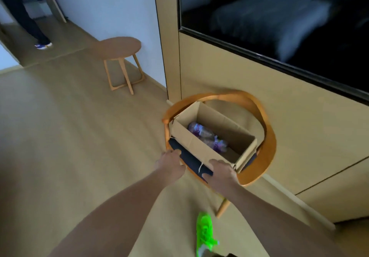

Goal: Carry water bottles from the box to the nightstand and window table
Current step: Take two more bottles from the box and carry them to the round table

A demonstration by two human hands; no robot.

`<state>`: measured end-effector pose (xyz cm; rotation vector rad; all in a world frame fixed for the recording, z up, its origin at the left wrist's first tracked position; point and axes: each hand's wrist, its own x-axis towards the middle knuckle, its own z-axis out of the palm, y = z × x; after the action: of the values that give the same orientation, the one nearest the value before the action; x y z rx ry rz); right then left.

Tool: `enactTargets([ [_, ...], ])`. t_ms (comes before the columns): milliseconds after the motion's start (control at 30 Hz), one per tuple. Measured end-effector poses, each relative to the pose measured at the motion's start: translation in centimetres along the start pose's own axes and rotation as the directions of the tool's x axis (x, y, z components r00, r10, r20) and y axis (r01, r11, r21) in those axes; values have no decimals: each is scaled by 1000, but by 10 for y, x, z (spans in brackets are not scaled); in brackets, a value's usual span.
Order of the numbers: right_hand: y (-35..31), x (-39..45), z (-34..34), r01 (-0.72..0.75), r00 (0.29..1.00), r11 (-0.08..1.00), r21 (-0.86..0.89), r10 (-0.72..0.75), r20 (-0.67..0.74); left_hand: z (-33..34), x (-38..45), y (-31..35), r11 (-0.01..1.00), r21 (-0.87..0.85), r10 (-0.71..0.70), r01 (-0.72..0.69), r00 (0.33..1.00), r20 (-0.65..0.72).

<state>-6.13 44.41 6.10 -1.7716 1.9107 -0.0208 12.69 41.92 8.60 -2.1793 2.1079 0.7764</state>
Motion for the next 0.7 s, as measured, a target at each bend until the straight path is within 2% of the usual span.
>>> enactTargets([
  [133, 1, 89, -7, -24, 1000, 999, 39, 24, -9, -9, 83, 10, 999, 15, 35, -35, 999, 4],
  [300, 18, 186, -12, -140, 987, 982, 124, 128, 97, -23, 181, 22, 997, 73, 16, -25, 993, 117],
  [500, 41, 255, -21, -244, 964, 958, 149, 223, 142, -23, 273, 47, 993, 107, 36, -54, 985, 171],
  [700, 59, 306, 5, -370, 910, 920, 133, 330, 250, 19, 344, 55, 976, 159, 98, -149, 953, 288],
])
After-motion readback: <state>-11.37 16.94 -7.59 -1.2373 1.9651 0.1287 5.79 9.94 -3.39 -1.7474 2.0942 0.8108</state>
